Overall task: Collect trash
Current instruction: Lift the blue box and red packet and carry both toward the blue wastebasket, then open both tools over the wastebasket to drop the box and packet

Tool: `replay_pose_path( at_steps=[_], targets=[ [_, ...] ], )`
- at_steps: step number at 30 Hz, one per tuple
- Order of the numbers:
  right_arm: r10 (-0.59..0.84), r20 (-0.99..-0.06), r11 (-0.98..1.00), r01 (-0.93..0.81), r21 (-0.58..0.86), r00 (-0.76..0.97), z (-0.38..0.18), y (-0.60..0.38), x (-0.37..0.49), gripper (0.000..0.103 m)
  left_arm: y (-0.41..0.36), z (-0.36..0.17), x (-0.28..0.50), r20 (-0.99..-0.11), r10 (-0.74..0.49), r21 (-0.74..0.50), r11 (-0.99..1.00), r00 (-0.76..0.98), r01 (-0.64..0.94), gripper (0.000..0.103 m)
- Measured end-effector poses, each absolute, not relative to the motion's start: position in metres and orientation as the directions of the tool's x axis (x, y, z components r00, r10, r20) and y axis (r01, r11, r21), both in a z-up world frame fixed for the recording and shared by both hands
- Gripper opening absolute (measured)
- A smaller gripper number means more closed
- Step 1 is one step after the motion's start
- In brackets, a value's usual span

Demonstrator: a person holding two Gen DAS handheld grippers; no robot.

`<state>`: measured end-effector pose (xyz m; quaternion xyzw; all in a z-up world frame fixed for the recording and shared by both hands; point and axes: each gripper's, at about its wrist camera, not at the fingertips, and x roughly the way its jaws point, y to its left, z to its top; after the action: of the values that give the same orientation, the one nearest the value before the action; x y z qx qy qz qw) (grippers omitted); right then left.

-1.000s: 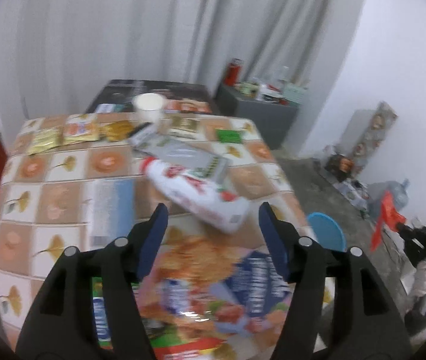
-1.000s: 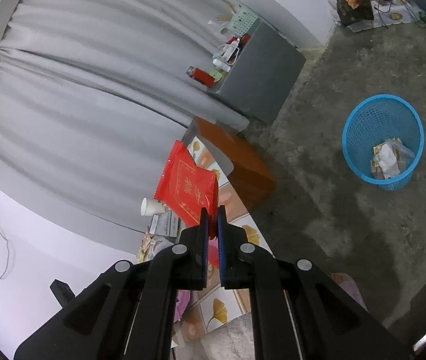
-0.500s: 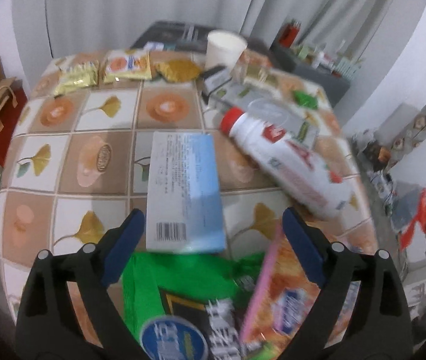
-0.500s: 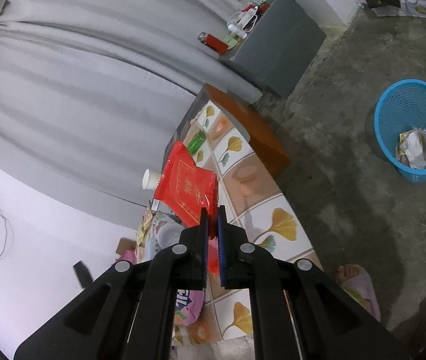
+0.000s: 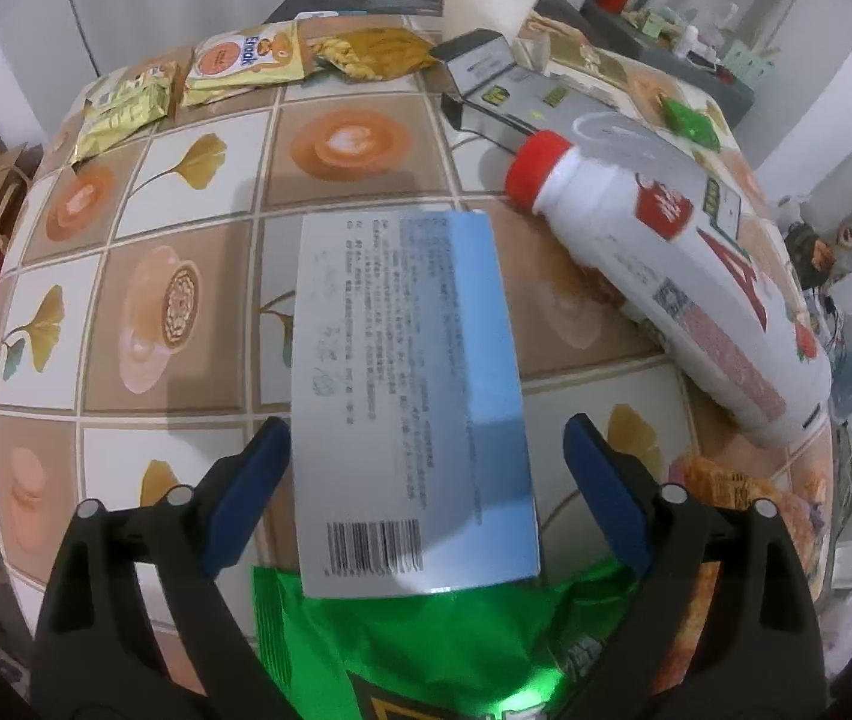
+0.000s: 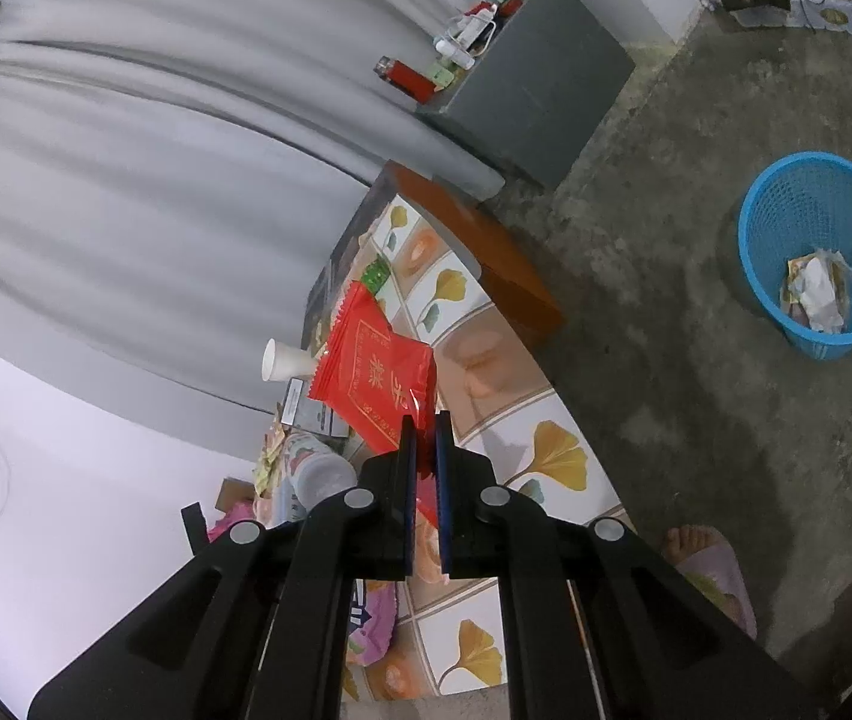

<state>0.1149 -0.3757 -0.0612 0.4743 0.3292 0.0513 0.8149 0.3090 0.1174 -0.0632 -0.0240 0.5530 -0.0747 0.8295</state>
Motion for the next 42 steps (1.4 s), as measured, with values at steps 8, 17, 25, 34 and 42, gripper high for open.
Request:
replay_pose_path(
  at_steps=[8,17,25,34,42],
  targets=[
    [0.397,-0.473,0.543,0.214,0.812,0.787,-0.058,-0.377,0.111,0.006,0.133,-0.045,0.307,-0.881,-0.156,-0.145,0.988,0.447,0.058,0.068],
    [0.374,-0.422,0.510,0.197,0.837,0.826,-0.054,-0.391,0.094,0.006,0.115,0.050,0.263,-0.733,-0.185,-0.145,0.983,0.655,0.115,0.068],
    [0.264,-0.385,0.455,0.238,0.858,0.884,-0.061,-0.438,0.042,0.006,-0.003,0.112,0.226,-0.652,-0.390,-0.155,0.908,0.650,0.389,0.068],
    [0.038,-0.452,0.389,0.403,0.828,0.891,-0.089,-0.507,-0.039,0.006,-0.219,0.093,0.194,-0.713,-0.572,-0.162,0.697,0.405,0.699,0.068],
    [-0.013,-0.527,0.244,0.514,0.822,0.849,-0.152,-0.558,-0.049,0.006,-0.388,-0.004,0.183,-0.827,-0.540,-0.218,0.563,0.156,0.797,0.068]
  ],
)
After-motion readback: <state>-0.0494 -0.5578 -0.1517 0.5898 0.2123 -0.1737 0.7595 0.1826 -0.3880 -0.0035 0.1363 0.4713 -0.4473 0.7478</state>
